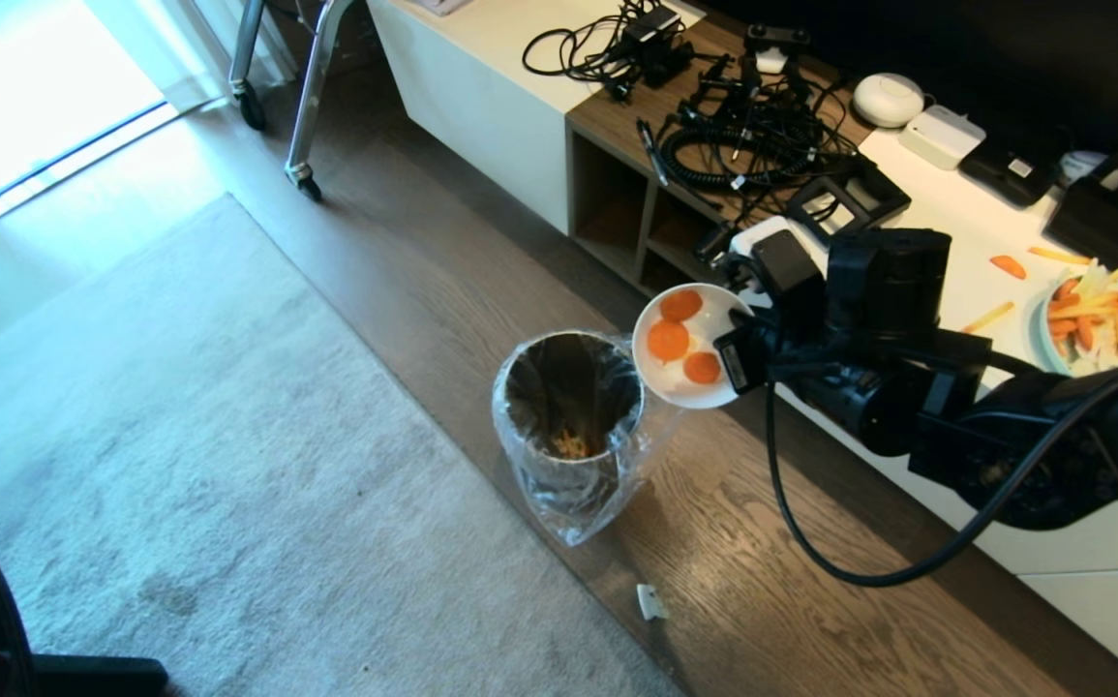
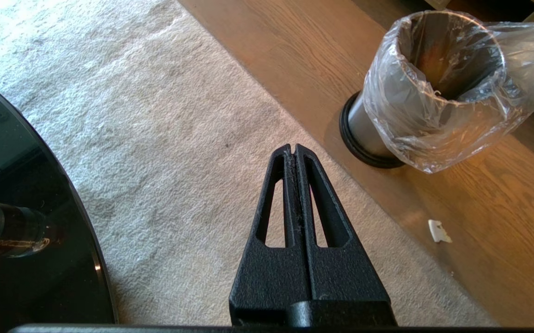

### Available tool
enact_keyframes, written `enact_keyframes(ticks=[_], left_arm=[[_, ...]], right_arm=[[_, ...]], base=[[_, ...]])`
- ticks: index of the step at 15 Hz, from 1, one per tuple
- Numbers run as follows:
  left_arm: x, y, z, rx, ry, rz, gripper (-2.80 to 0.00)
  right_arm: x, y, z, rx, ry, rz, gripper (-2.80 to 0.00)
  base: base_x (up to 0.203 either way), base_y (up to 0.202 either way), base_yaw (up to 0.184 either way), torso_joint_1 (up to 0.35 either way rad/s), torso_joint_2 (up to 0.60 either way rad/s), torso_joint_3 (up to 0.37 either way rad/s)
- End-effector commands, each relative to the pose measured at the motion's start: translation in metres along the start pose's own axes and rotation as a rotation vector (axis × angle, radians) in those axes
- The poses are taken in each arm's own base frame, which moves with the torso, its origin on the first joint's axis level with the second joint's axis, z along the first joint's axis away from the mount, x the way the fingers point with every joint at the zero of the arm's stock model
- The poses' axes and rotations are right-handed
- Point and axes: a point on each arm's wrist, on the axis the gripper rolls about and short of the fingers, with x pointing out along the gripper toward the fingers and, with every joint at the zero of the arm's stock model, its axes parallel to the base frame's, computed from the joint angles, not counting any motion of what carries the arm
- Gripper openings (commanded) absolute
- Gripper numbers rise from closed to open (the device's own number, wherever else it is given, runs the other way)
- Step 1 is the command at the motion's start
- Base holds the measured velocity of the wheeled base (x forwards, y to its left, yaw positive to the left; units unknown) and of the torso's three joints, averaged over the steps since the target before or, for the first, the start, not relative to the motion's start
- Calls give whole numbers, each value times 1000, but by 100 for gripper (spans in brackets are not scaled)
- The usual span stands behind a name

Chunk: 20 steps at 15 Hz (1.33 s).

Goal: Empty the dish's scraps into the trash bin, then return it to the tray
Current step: Move the bowl over the trash can, then pour the leftover food from the bowl into the trash can

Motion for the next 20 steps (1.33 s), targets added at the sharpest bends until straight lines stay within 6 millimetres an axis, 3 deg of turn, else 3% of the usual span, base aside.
enact_keyframes(ticks=[1,8,14,20], left_arm=[[0,0,0,-1,-1,1,-280],[0,0,0,-1,-1,1,-280],[0,0,0,-1,-1,1,-280],[0,0,0,-1,-1,1,-280]], right_arm=[[9,10,-1,-102,-75,-24,-280],[17,40,4,-310,-278,-84,-280],[16,48,7,-470,-480,-57,-280],[14,51,-1,-549,-537,-61,-280]], base=[[0,0,0,0,0,0],[0,0,0,0,0,0],[0,0,0,0,0,0],[0,0,0,0,0,0]])
